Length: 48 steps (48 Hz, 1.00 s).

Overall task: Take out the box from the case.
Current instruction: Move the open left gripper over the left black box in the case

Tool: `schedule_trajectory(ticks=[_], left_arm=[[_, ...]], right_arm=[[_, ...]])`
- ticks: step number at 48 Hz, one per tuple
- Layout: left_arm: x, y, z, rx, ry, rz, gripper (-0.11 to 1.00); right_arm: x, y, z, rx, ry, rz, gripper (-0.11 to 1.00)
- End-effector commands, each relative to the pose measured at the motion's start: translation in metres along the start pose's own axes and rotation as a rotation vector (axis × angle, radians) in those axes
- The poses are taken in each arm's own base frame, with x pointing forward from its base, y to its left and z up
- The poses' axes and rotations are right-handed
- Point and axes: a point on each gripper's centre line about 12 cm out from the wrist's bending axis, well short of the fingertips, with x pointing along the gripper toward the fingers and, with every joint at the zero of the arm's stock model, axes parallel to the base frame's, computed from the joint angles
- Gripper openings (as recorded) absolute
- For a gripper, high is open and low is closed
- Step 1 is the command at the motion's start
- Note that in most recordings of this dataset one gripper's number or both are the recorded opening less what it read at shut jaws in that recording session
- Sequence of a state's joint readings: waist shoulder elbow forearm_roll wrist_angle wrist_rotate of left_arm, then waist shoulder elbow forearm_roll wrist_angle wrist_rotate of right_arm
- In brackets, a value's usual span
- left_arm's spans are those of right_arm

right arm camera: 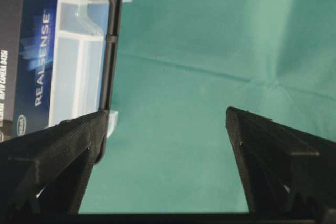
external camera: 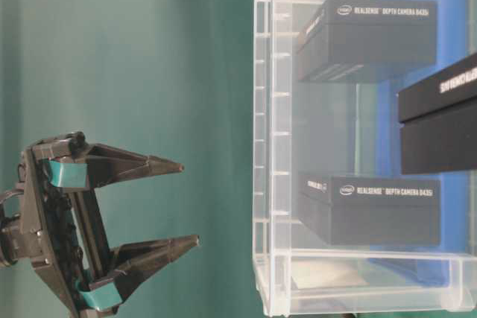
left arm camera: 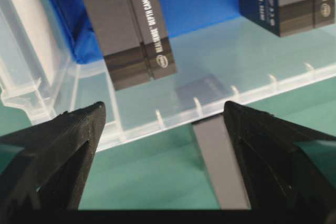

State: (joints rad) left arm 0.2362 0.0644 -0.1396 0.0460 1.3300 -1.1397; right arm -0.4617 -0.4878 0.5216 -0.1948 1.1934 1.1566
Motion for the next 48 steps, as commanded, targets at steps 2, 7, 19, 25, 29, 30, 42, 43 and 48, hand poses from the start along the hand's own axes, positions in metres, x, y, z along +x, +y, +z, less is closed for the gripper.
schedule_trajectory(ticks=[2, 7, 19, 25, 29, 30, 42, 43, 48], left_arm=[[-0.0138, -0.0023, 0.0033, -0.002, -0.025, -0.025, 0.93], [-0.0131, -0.0022, 0.0038, -0.01, -0.029, -0.022, 0.93], [-0.0124, -0.0013, 0.0061, -0.01, -0.047, -0.012, 0.93], [-0.0124, -0.0006, 0.0074, -0.013, -0.049, -0.011, 0.93], [-0.0124, -0.0006, 0.0074, -0.013, -0.049, -0.011, 0.93], [-0.0124, -0.0006, 0.0074, -0.011, -0.049, -0.011, 0.93], [-0.0123, 0.0, 0.0087, -0.015, -0.051, -0.01, 0.93], [-0.0124, 0.0001, 0.0088, -0.015, -0.053, -0.009, 0.93], [-0.0124, 0.0006, 0.0099, -0.014, -0.057, -0.007, 0.93]], right_arm=[[-0.0057, 0.0015, 0.0029, 0.0, -0.018, 0.026, 0.92], [-0.0061, 0.0018, 0.0031, 0.001, -0.019, 0.028, 0.92], [-0.0052, 0.0017, 0.0028, 0.001, -0.018, 0.025, 0.92], [-0.0061, 0.0016, 0.003, 0.002, -0.019, 0.026, 0.92], [-0.0053, 0.0019, 0.0025, 0.0, -0.017, 0.025, 0.92], [-0.0052, 0.0015, 0.0028, 0.002, -0.017, 0.024, 0.92], [-0.0056, 0.0019, 0.0031, 0.002, -0.018, 0.026, 0.92], [-0.0053, 0.0019, 0.0025, 0.0, -0.017, 0.025, 0.92], [-0.0061, 0.0018, 0.0027, 0.001, -0.018, 0.027, 0.92]])
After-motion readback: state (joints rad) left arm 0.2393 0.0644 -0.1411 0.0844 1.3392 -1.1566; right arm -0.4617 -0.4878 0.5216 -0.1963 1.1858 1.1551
